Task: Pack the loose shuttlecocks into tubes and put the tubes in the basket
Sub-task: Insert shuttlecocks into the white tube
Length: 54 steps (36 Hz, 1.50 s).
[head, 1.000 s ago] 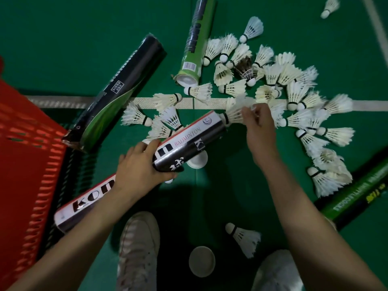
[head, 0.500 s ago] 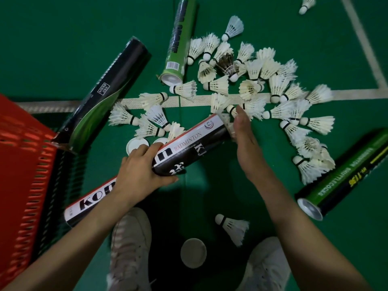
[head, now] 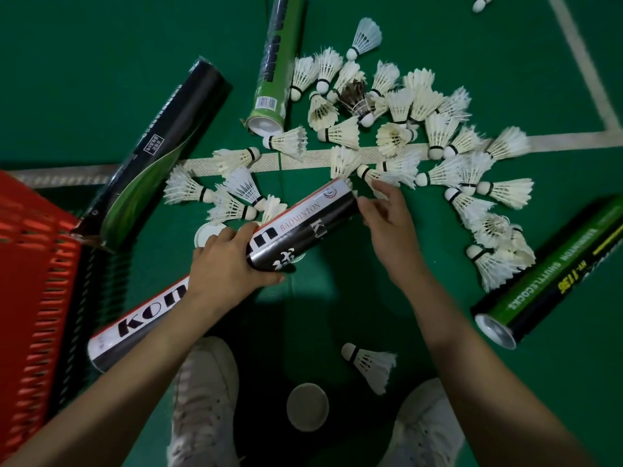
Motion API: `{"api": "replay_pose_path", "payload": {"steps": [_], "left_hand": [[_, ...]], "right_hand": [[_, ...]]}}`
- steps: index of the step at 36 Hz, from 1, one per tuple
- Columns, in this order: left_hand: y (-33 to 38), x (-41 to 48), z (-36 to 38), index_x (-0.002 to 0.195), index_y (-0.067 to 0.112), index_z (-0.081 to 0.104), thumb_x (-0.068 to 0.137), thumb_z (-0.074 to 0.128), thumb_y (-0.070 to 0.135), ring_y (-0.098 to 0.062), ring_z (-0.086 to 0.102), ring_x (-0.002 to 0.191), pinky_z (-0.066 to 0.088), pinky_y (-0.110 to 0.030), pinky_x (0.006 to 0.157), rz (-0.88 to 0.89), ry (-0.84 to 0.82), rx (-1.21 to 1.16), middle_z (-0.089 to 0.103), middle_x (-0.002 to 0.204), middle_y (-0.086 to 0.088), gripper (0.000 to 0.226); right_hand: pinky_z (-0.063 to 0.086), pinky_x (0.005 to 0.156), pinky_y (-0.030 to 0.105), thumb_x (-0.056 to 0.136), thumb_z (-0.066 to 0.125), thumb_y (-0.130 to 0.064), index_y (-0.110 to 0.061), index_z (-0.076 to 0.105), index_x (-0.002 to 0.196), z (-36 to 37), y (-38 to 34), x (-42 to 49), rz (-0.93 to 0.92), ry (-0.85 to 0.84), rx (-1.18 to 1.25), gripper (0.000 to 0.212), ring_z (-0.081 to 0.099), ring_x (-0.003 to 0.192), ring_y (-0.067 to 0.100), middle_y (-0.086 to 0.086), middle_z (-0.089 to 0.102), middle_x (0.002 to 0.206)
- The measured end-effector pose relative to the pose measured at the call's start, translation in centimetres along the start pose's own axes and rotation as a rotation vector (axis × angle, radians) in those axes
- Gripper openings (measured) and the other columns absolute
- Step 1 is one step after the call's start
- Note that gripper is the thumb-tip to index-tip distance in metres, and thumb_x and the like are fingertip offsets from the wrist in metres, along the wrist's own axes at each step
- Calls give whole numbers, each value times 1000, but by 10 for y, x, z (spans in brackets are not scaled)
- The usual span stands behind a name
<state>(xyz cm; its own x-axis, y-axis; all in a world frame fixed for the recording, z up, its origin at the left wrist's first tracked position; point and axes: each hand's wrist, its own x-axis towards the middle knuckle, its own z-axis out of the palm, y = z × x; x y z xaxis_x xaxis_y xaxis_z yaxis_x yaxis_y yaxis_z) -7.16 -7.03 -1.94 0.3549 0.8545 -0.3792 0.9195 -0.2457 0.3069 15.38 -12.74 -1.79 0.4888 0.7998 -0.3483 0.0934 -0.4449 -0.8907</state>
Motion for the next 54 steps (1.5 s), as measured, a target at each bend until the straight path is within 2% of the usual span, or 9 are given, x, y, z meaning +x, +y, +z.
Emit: {"api": "replay_pose_path", "payload": {"steps": [4,11,20,25,34,40,44,50,54], "left_hand": [[-6,1,0,132,32,43,55,76,64,-32,52,108,44,-43,91,-44,-19,-10,57,110,-6,90],[-15,6,-13,122,30,47,57,77,62,-29,54,102,47,-41,86,-120,-33,-124,56,105,-5,78],[-20,18,-14,124,31,47,56,76,63,-30,54,102,47,-43,87,-106,-66,-95,57,104,-6,81],[-26,23,-15,126,32,46,56,77,62,-29,54,100,48,-40,85,-104,-75,-130,56,103,-5,82],[-27,14,-16,127,36,44,49,70,68,-26,54,99,46,-36,82,-60,-56,-163,54,99,1,88],[-19,8,-18,123,36,45,41,55,78,-25,55,97,48,-38,81,-3,-8,-186,55,98,3,92],[-14,2,-22,130,30,46,50,74,67,-29,54,105,43,-39,87,19,0,-60,57,111,-3,92],[-8,-4,-21,138,31,39,58,77,61,-29,49,115,37,-40,91,23,-6,37,54,121,-4,94],[0,-10,-13,138,29,40,57,77,62,-30,51,112,38,-39,91,58,13,14,55,119,-4,95]], "right_hand": [[37,78,19,98,46,-38,-23,39,137,2,-10,13,-11,-84,-71,42,49,89,-6,-16,54,97],[30,110,35,95,53,-25,-14,34,144,16,-12,79,-47,-127,-428,54,37,132,23,9,36,145],[16,116,49,92,57,-19,-17,11,151,37,-6,126,-37,-106,-798,75,10,145,31,10,17,157],[41,97,46,85,60,-7,-11,36,137,43,-2,115,-122,-76,-910,57,47,119,34,16,52,129],[40,84,23,97,49,-16,-23,44,131,14,-14,62,-152,48,-263,35,54,102,17,3,53,118],[41,76,24,99,45,-17,-19,41,134,-11,-20,29,-258,215,-297,35,52,89,14,0,52,105],[39,74,19,100,43,-17,-13,41,132,-16,-18,22,-259,333,-294,32,56,96,21,11,57,117],[38,63,1,100,43,-13,-19,39,134,-18,-26,11,-230,159,-188,35,51,80,-6,-12,51,98],[39,62,16,102,37,-26,-26,34,138,-15,-29,0,-191,-56,-229,36,52,79,-1,-5,60,97]]}}
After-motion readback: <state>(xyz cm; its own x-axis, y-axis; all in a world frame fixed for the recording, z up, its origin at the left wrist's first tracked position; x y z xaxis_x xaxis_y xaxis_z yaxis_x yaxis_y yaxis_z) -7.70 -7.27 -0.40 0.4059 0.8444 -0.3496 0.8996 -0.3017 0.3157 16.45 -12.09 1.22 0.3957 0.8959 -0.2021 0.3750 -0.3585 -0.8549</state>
